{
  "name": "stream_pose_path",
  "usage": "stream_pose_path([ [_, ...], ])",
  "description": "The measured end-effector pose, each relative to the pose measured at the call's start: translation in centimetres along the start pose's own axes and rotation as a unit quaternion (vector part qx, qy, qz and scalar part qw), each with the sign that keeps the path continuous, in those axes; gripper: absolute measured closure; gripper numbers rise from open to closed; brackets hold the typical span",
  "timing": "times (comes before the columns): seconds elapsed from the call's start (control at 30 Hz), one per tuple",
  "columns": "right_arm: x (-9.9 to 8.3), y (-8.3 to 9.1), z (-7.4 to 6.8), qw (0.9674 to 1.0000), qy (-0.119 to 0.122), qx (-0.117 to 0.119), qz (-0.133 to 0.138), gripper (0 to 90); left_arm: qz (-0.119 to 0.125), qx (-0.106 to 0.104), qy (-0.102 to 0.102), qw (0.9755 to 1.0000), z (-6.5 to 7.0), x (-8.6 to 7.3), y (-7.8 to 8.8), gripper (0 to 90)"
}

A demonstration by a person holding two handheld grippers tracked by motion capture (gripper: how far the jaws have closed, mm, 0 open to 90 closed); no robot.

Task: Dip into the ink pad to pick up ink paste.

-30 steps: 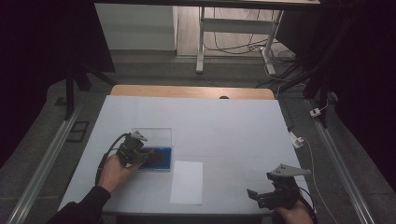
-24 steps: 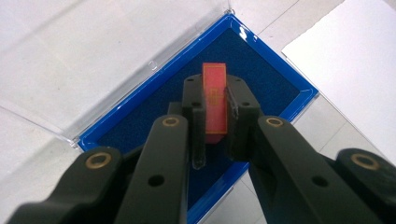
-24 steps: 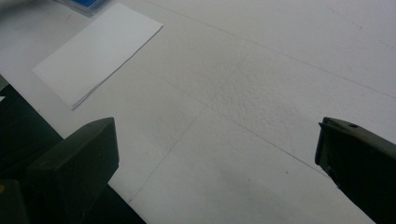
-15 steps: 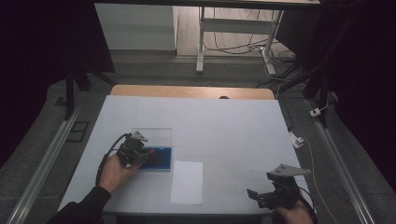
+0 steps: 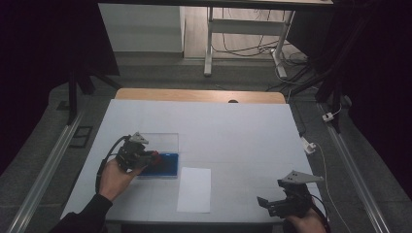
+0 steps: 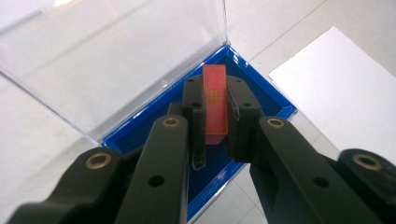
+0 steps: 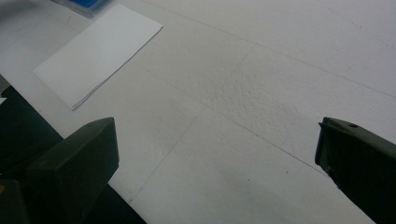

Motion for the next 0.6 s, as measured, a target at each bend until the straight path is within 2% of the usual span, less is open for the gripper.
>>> stream_pose_path([
  [0.3,-0.01,0.00,0.04,1.0000,0.001,0.001,0.000,0.0,0.015,0.003,-0.006,0.9999,0.03,0.12,0.73,80.1],
  [0.6,-0.01,-0.01,0.04,1.0000,0.000,0.001,-0.001,0.0,0.000,0.001,-0.011,0.9999,-0.02,-0.05,-0.01,80.1],
])
Point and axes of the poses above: each handheld gripper's, and its own axes: y roughly backward along the jaws, x roughly out of its top, z roughly to its right, the point moved 4 cm from there along -y, roughly forward along the jaws, and after that the axes turned 5 degrees about -z, right-handed, at the moved point
